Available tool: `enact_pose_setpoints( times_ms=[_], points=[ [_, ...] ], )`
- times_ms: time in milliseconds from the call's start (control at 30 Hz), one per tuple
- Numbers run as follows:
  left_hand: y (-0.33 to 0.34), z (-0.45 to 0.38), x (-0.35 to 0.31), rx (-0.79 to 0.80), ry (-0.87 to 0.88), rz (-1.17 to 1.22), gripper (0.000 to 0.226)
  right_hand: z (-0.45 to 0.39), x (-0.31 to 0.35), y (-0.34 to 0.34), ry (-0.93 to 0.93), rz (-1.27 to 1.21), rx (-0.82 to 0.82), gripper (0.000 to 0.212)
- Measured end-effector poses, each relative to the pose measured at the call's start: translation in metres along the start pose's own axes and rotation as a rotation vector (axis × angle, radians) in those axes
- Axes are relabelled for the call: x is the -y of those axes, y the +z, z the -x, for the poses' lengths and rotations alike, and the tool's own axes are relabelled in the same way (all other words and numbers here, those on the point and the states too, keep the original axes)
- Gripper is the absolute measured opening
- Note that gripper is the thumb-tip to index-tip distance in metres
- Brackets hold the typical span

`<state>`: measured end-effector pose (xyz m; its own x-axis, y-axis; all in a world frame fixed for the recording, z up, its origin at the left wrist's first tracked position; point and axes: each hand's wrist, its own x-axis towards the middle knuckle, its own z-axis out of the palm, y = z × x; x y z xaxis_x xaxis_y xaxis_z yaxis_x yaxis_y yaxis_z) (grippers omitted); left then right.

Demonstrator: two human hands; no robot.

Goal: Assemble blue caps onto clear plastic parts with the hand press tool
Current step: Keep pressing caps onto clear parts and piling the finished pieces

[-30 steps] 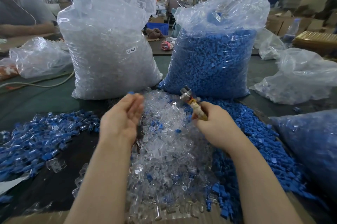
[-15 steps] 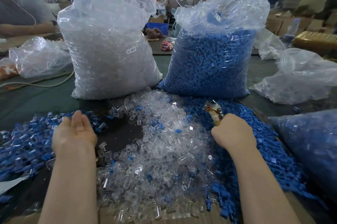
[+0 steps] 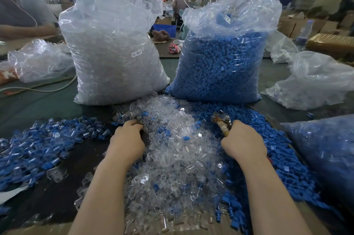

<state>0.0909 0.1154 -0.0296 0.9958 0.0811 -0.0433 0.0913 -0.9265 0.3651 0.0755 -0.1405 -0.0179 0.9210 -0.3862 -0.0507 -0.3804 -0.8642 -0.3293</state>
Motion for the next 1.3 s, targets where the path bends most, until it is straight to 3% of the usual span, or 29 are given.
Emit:
enact_pose_setpoints(
  times_ms=[167,367,467,567,767,867,1033,1300],
  points=[
    [-0.007,0.006,-0.004,-0.093,-0.095,0.141,0.033,-0.001,0.001,-0.001,0.020,-0.014,0.001,0.017],
    [-0.012,0.007,-0.006,-0.053,-0.179,0.165,0.006,-0.002,-0.001,0.000,0.024,-0.062,-0.037,0.018],
    [-0.014,0.008,-0.007,-0.014,-0.161,0.158,0.018,-0.003,-0.001,0.000,0.014,-0.065,-0.052,0.018],
    [-0.014,0.009,-0.008,-0.009,-0.142,0.175,0.013,-0.004,-0.001,0.000,-0.003,-0.072,-0.069,0.017],
    [-0.014,0.011,-0.012,-0.168,-0.111,0.355,0.016,-0.005,-0.001,-0.003,-0.031,-0.121,-0.102,0.011],
    [-0.018,0.013,-0.019,-0.227,-0.084,0.494,0.016,-0.005,-0.002,-0.005,0.010,-0.060,-0.062,0.018],
    [-0.021,0.014,-0.034,-0.168,-0.036,0.760,0.012,-0.005,-0.003,-0.003,0.074,0.012,0.051,0.021],
    [-0.022,0.019,-0.054,-0.058,-0.030,1.026,0.010,-0.006,-0.003,-0.004,0.011,-0.076,-0.049,0.014]
  ],
)
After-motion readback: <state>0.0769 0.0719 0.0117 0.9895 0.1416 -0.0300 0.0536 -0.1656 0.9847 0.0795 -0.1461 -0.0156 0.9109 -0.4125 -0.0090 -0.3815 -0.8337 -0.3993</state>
